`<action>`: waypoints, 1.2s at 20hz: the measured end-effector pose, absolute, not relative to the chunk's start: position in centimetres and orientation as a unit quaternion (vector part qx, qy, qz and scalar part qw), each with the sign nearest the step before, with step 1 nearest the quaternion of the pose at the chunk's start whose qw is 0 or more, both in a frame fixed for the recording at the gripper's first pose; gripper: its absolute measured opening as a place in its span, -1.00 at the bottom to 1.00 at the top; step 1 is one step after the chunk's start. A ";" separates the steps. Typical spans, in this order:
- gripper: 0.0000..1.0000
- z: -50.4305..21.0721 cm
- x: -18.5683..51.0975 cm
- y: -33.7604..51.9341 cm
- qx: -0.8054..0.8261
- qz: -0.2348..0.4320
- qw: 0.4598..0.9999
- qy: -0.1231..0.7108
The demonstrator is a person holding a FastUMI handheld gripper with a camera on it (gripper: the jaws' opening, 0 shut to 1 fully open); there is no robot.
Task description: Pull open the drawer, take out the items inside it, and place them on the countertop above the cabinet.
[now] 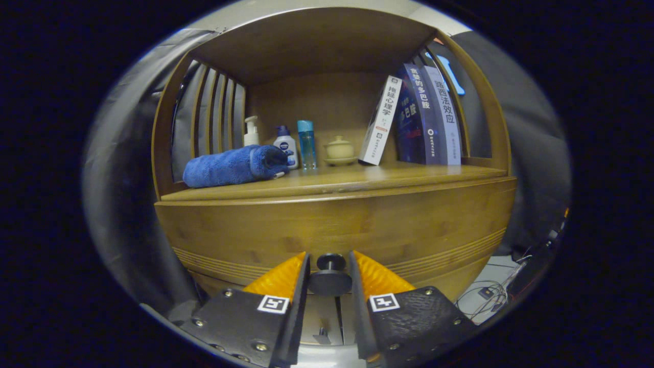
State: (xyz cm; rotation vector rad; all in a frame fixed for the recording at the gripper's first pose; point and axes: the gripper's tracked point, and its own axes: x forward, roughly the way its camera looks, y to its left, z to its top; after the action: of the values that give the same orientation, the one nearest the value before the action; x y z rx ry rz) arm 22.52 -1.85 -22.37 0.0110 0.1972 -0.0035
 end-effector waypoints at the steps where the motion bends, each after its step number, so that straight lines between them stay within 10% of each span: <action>1: -0.14 -22.5 22.5 -1.7 0.000 0.003 0.995 0.099; 9: -0.51 -22.3 21.2 -1.8 -0.055 -0.013 0.993 0.100; 24: -0.52 -22.9 6.8 -1.6 -0.038 -0.004 0.994 0.103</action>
State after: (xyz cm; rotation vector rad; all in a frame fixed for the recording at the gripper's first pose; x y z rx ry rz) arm 6.76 -1.57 -22.89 -0.0754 0.2071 -0.0089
